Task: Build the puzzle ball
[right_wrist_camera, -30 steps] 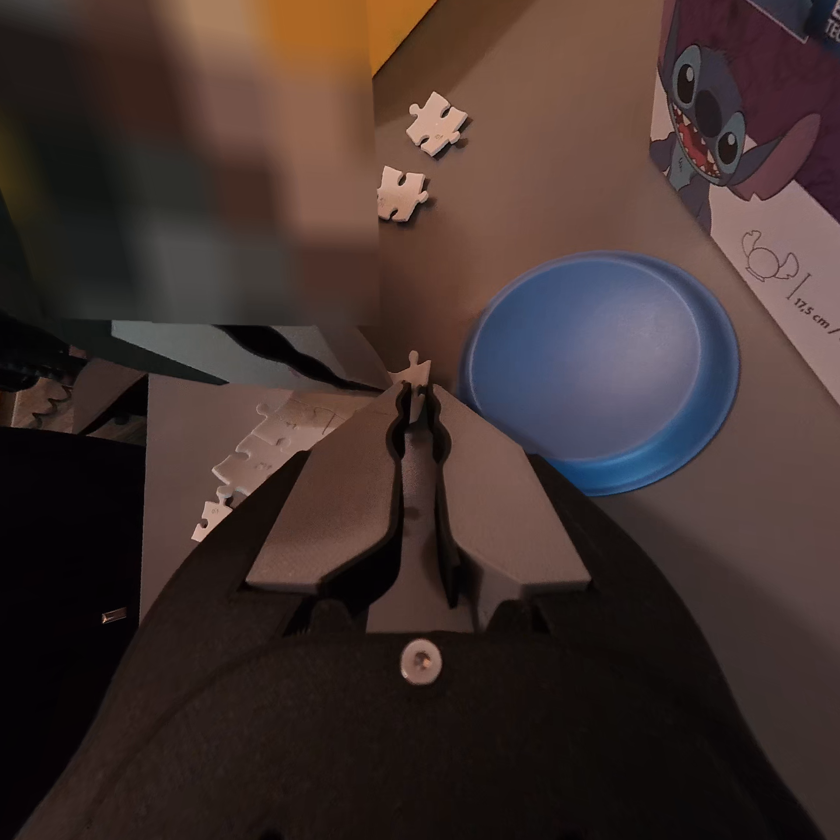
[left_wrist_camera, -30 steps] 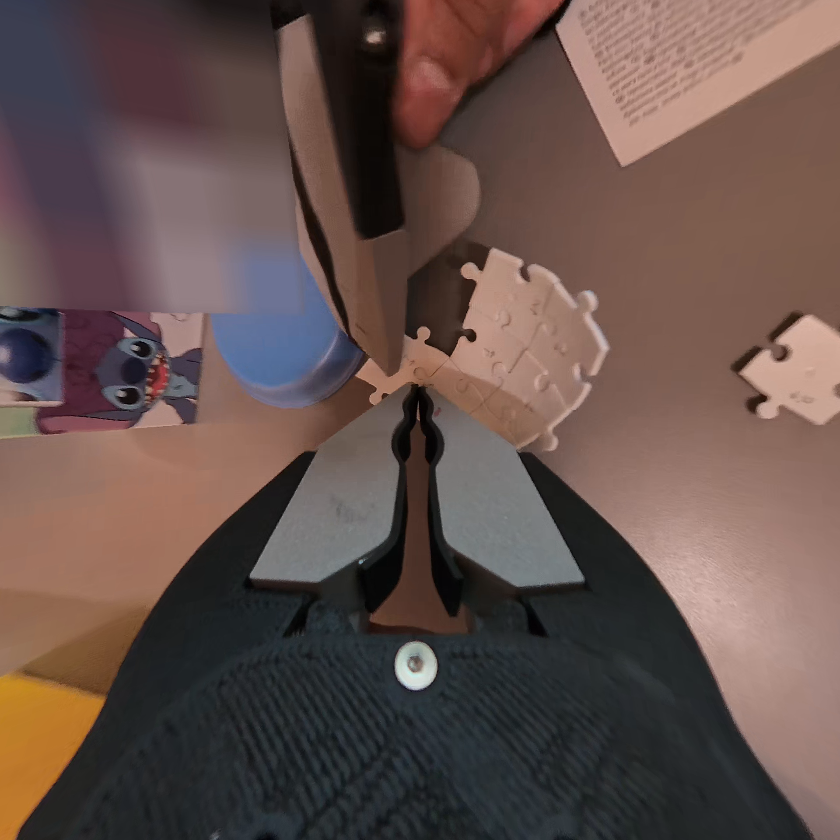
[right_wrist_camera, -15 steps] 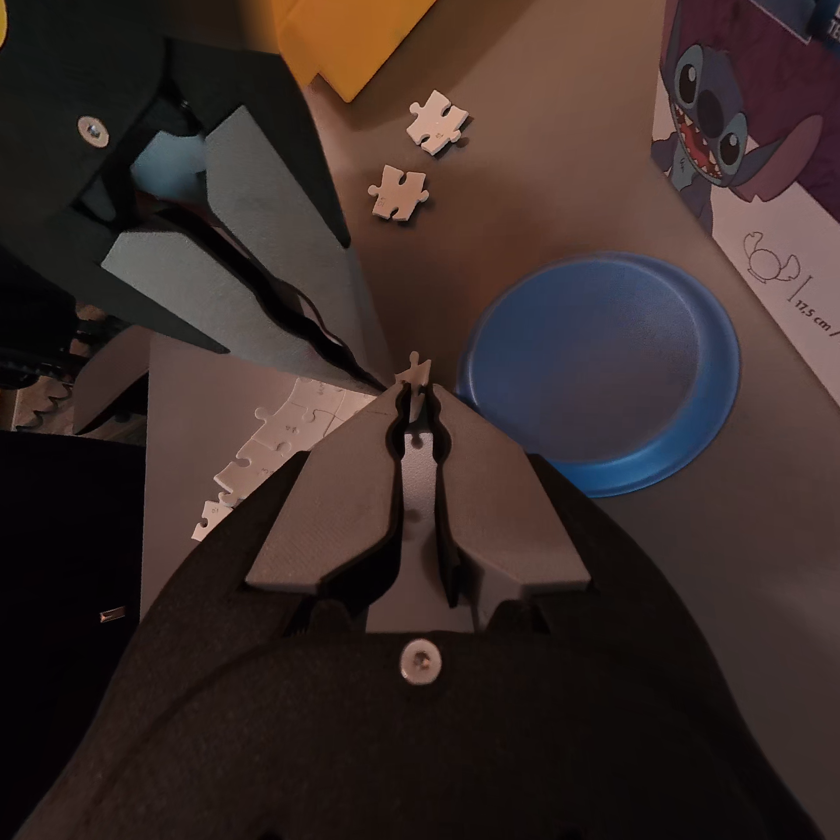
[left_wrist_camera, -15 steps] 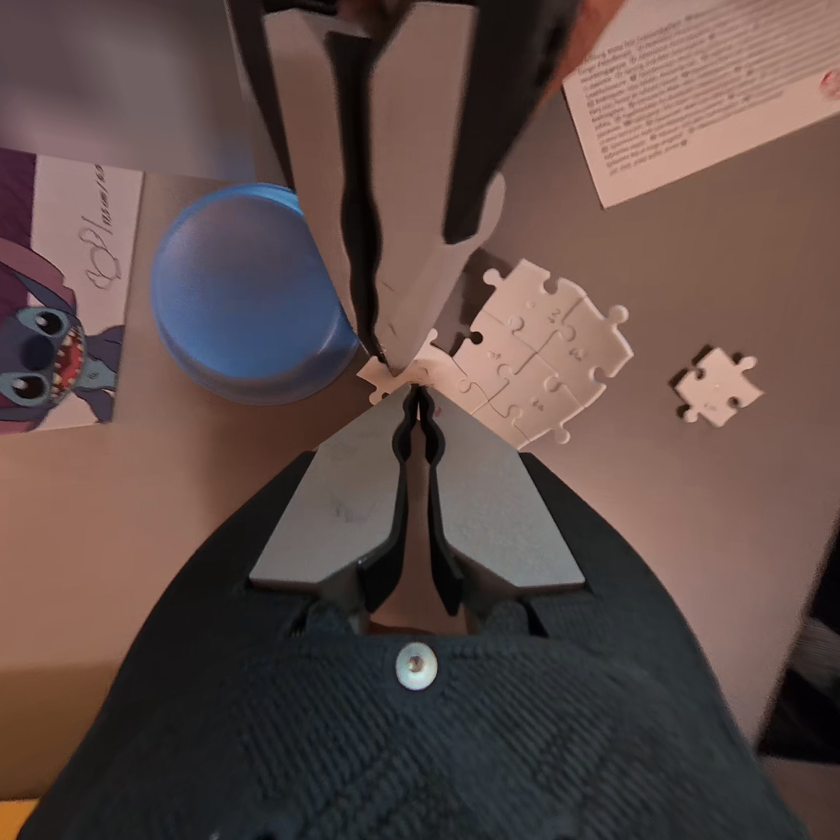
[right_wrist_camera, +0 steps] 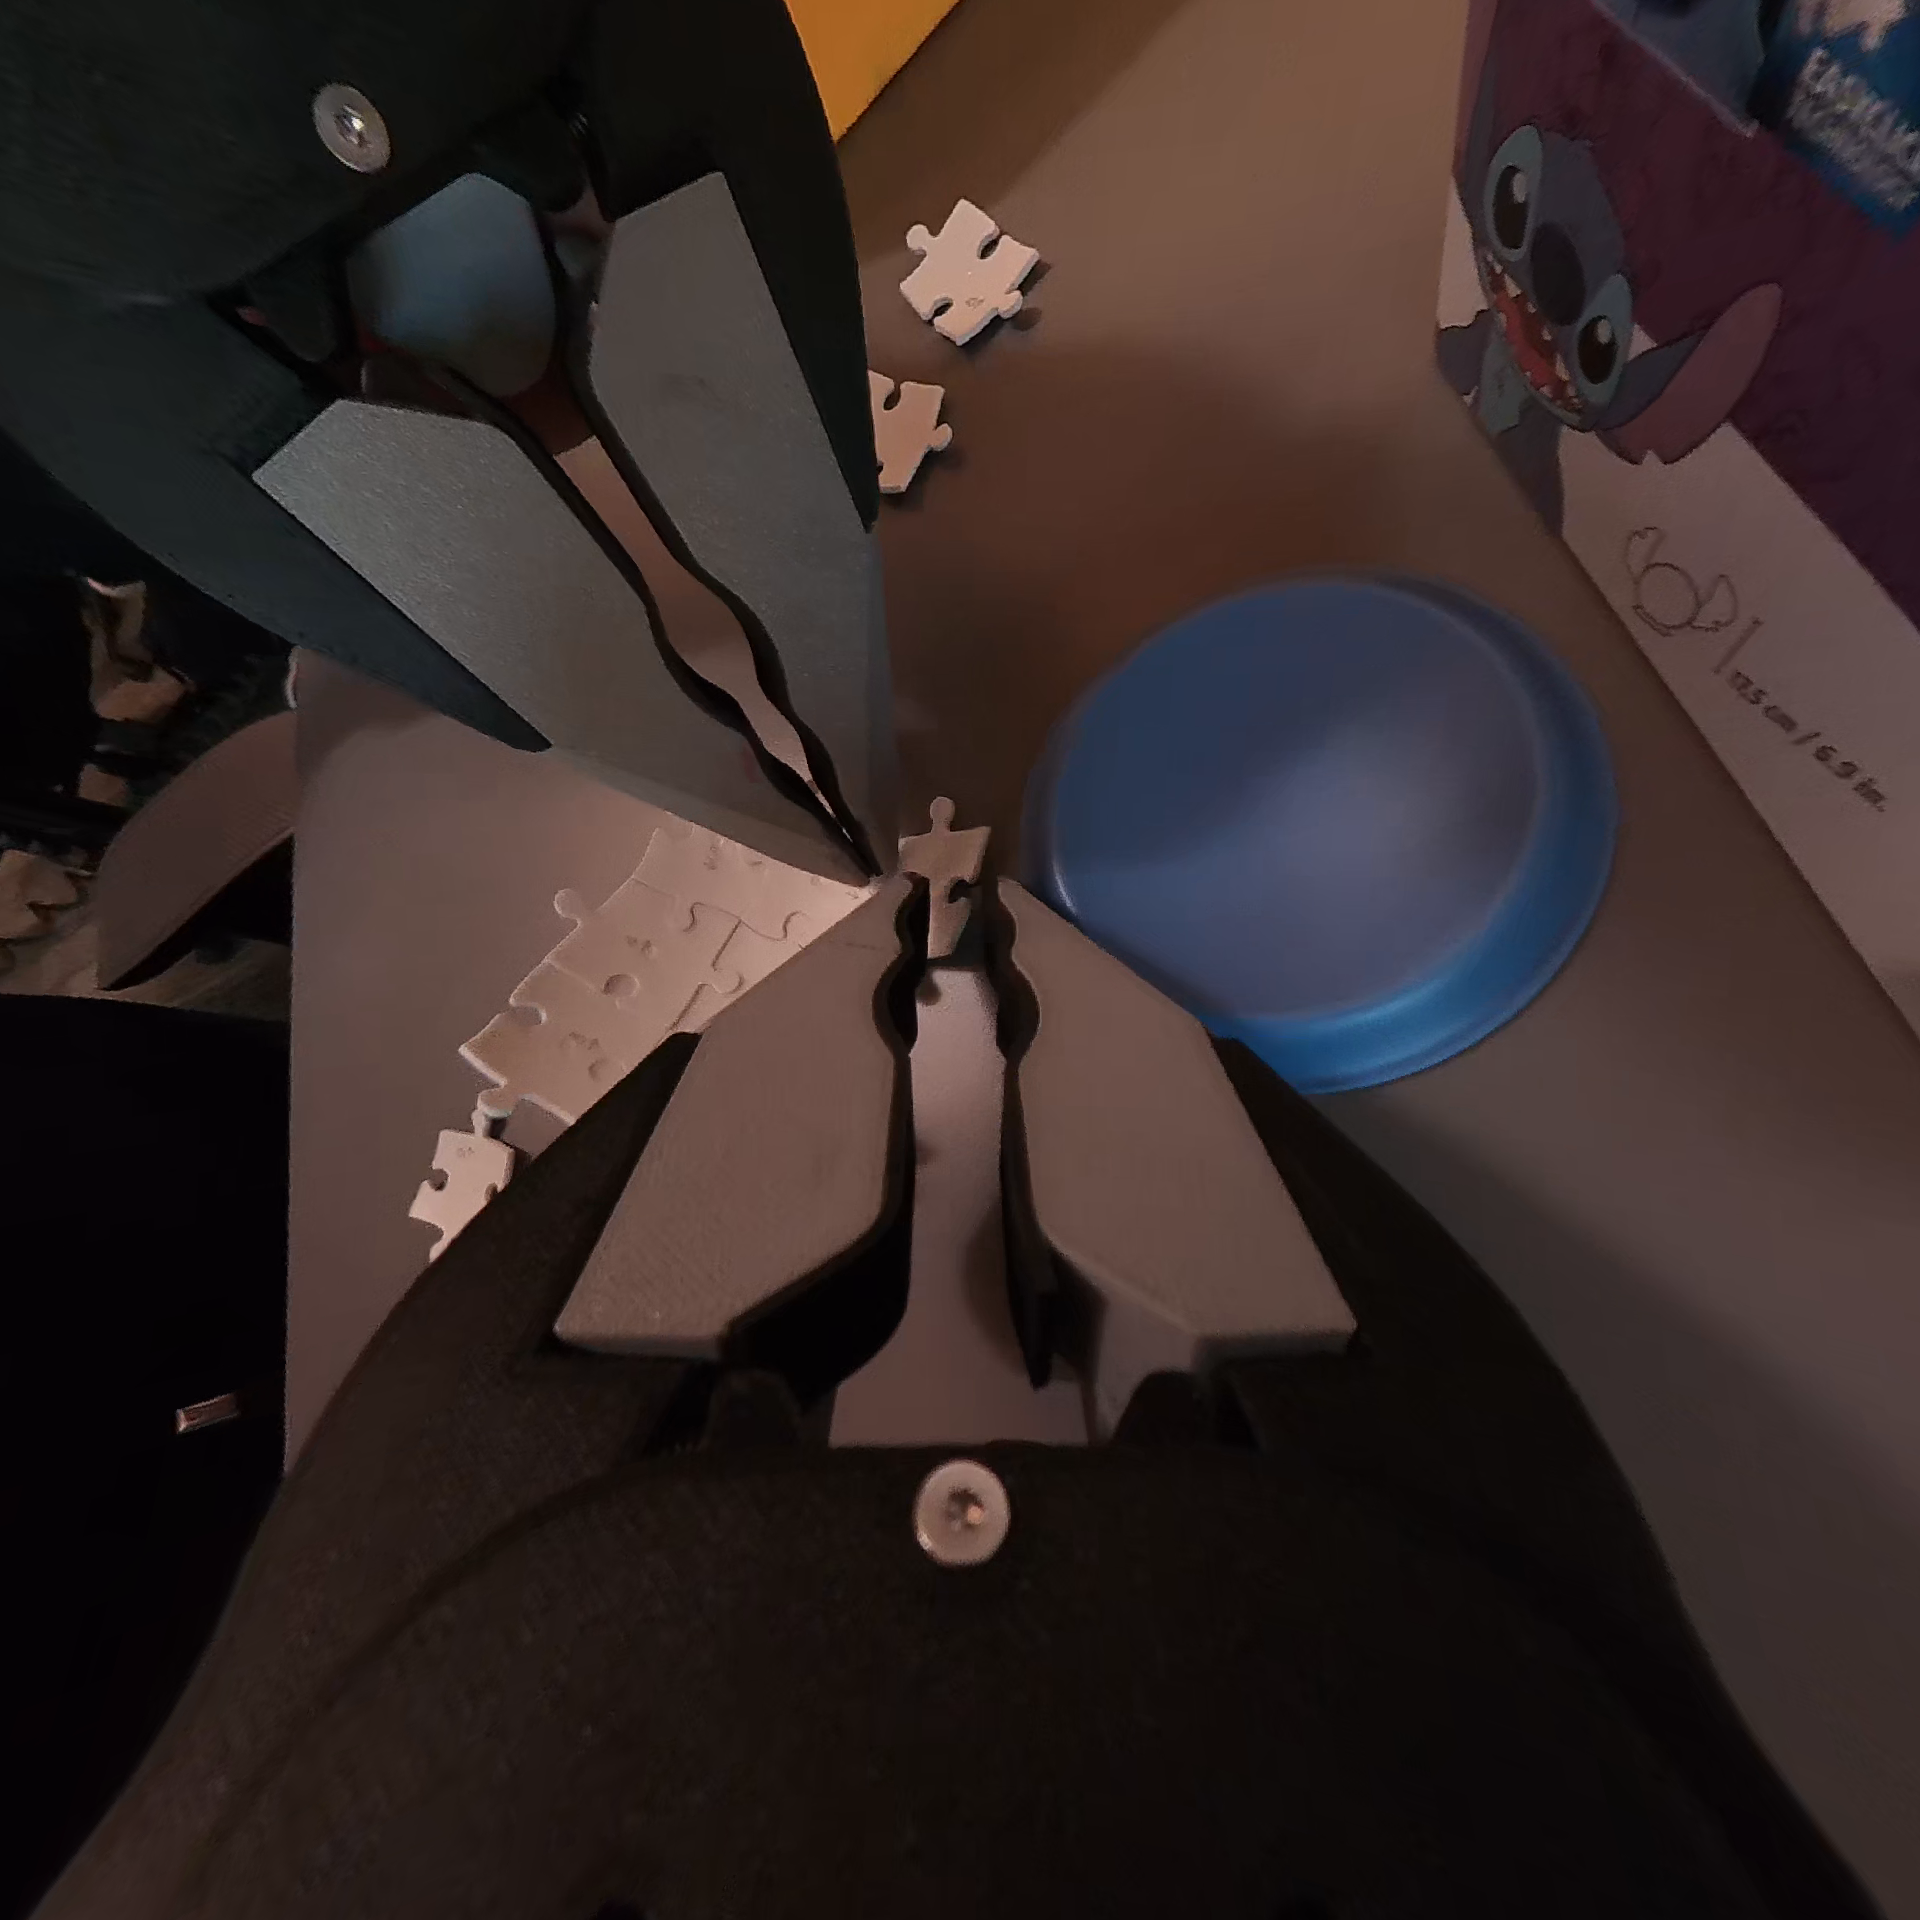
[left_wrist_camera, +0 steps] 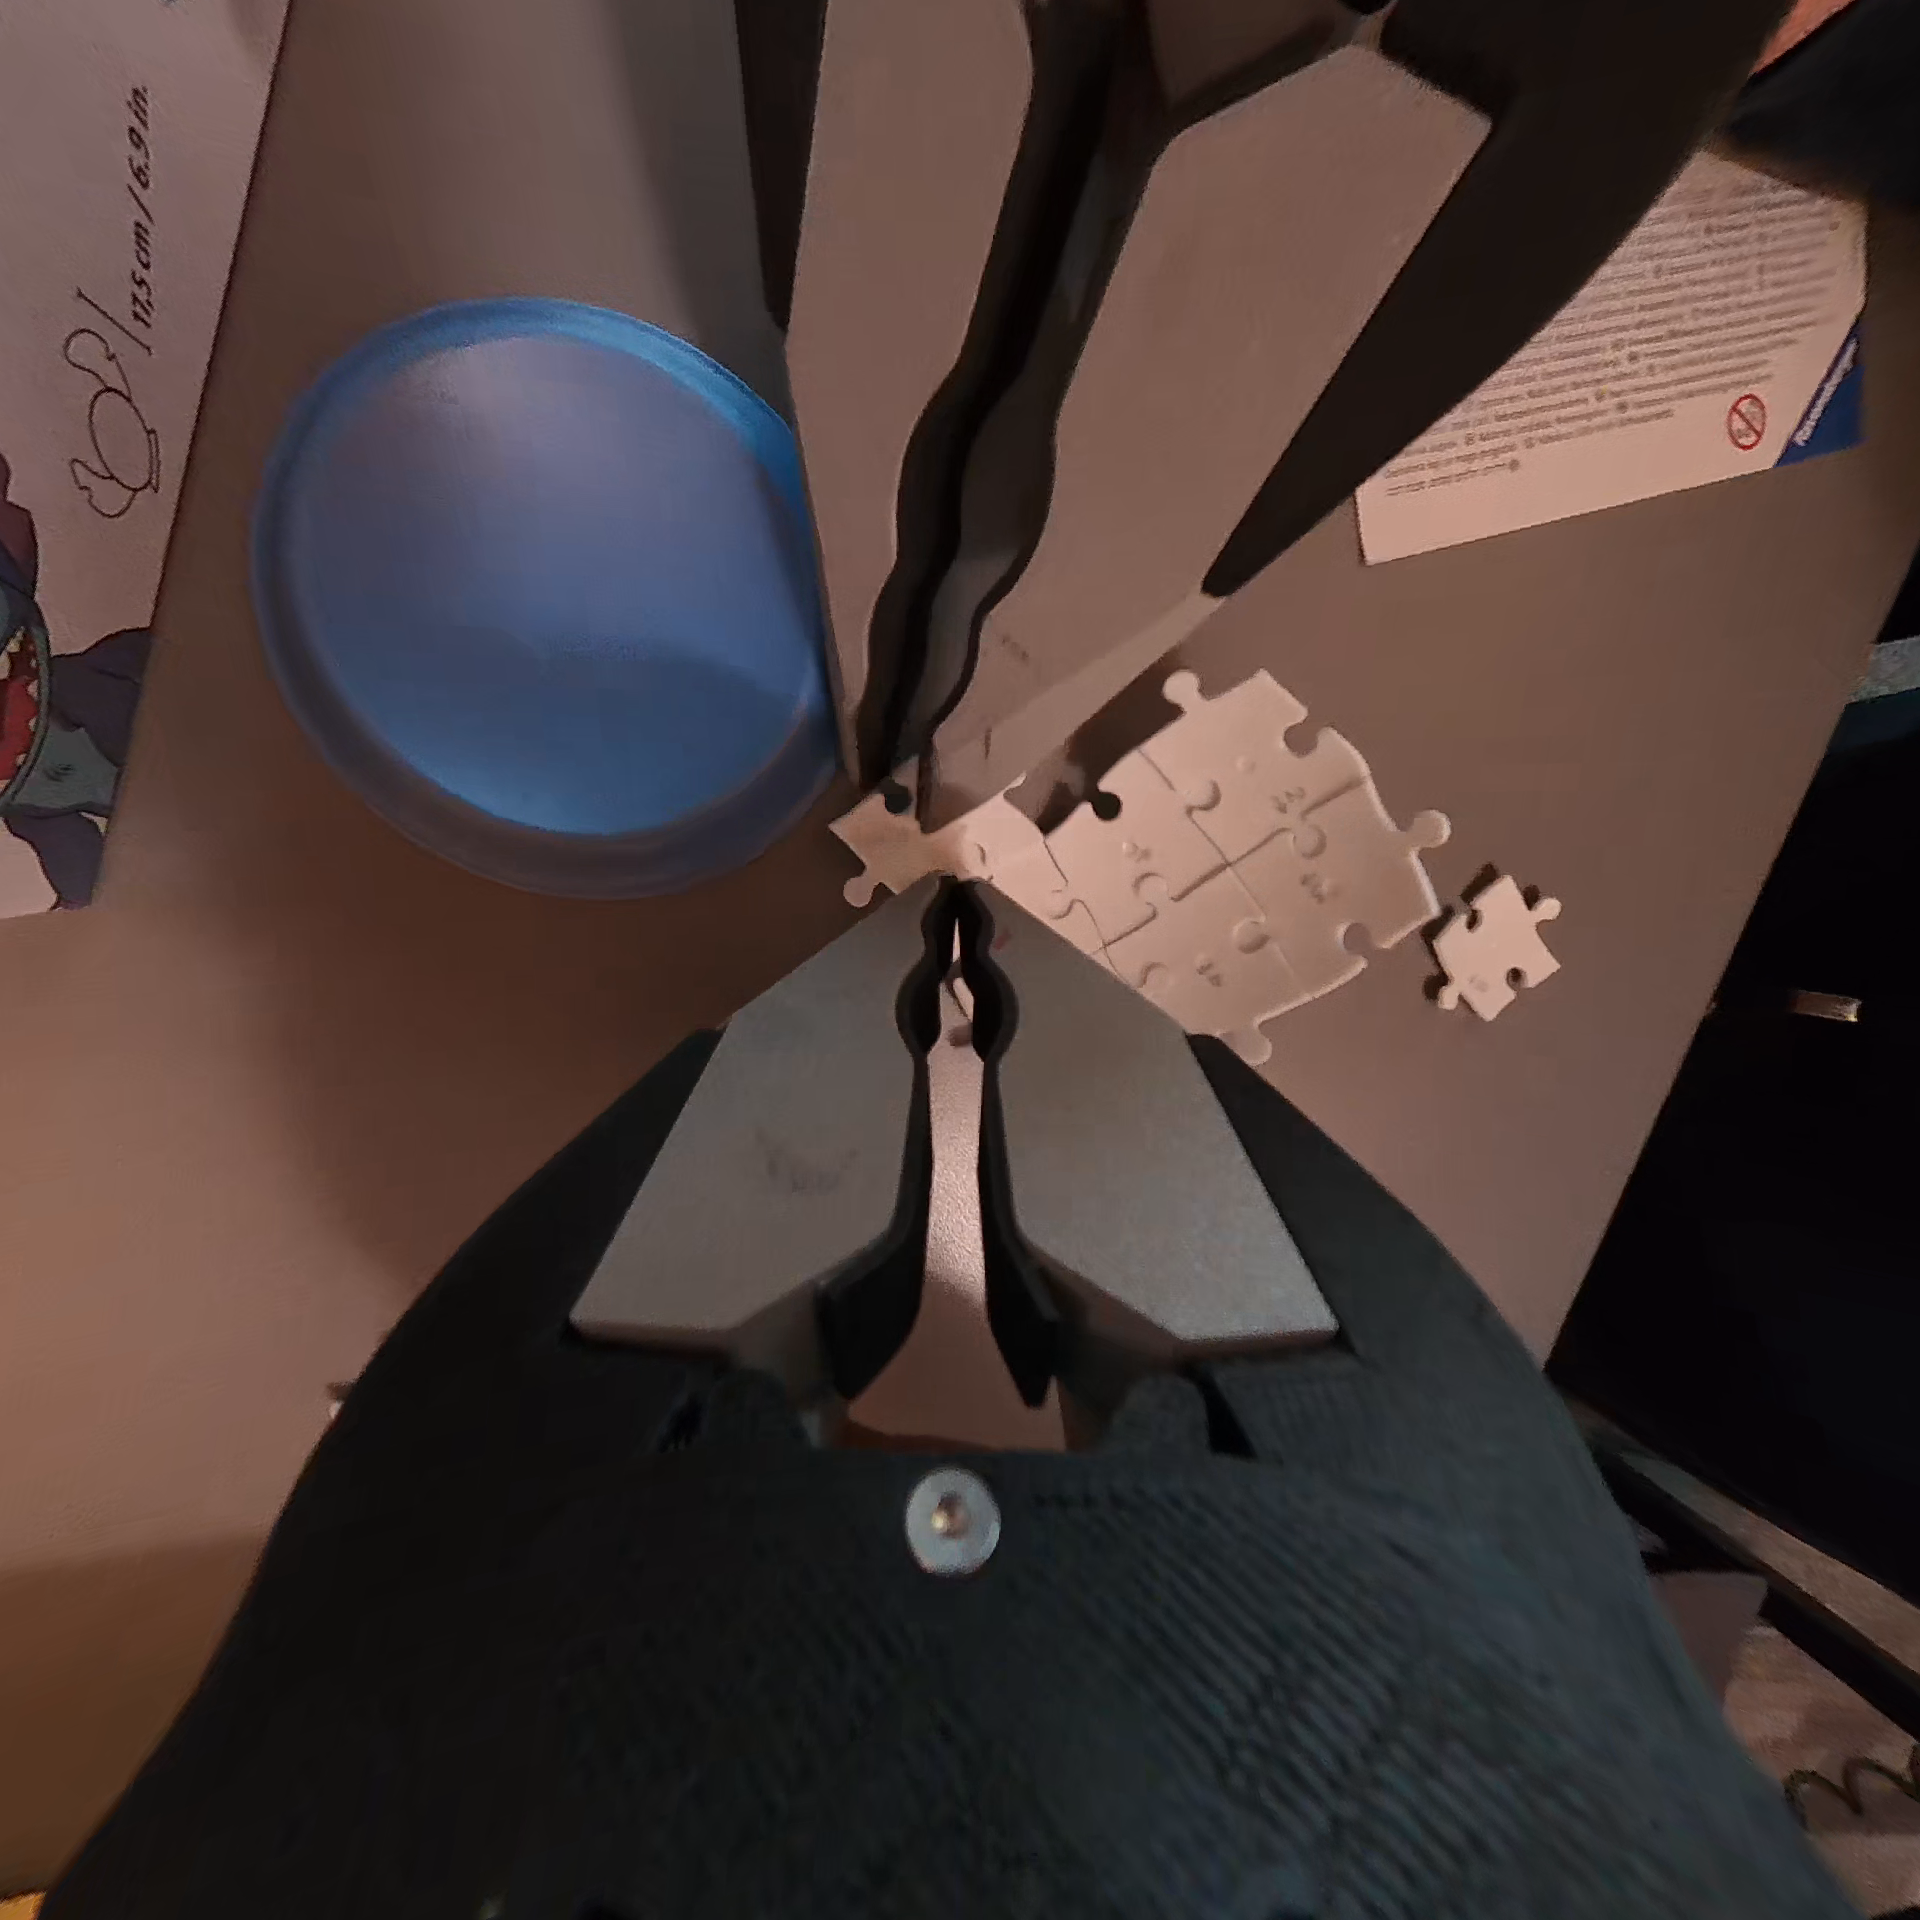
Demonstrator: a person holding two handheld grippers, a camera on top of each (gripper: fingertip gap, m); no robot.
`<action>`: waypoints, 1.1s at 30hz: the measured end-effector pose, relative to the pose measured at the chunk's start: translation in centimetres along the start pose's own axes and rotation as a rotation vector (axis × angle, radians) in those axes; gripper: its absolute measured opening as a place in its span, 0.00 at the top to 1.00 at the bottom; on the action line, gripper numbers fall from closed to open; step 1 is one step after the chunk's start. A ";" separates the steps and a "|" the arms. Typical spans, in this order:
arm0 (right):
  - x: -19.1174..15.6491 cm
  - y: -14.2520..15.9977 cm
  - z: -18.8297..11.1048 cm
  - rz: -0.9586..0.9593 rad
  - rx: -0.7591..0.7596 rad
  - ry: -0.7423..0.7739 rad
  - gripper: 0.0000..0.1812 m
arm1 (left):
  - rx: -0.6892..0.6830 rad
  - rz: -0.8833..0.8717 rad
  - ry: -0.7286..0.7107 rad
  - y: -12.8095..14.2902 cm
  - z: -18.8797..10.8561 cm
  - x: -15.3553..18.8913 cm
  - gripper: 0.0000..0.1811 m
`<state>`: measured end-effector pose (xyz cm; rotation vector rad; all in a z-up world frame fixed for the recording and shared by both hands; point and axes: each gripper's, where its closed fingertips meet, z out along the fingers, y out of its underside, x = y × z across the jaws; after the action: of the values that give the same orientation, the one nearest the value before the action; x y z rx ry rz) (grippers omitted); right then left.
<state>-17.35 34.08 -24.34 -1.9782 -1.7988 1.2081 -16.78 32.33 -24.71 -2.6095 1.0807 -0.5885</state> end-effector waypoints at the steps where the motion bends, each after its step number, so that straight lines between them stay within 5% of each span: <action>1: 0.0 -0.1 -0.2 0.000 0.006 -0.001 0.96 | -0.006 0.005 -0.004 0.0 0.0 0.0 1.00; 33: -2.7 1.0 -0.2 -0.198 -0.072 0.009 1.00 | -0.025 0.059 -0.082 -0.2 0.2 0.1 1.00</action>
<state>-16.28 31.54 -23.67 -1.7863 -2.0053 1.0854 -16.52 32.44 -24.76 -2.5887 1.1423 -0.4538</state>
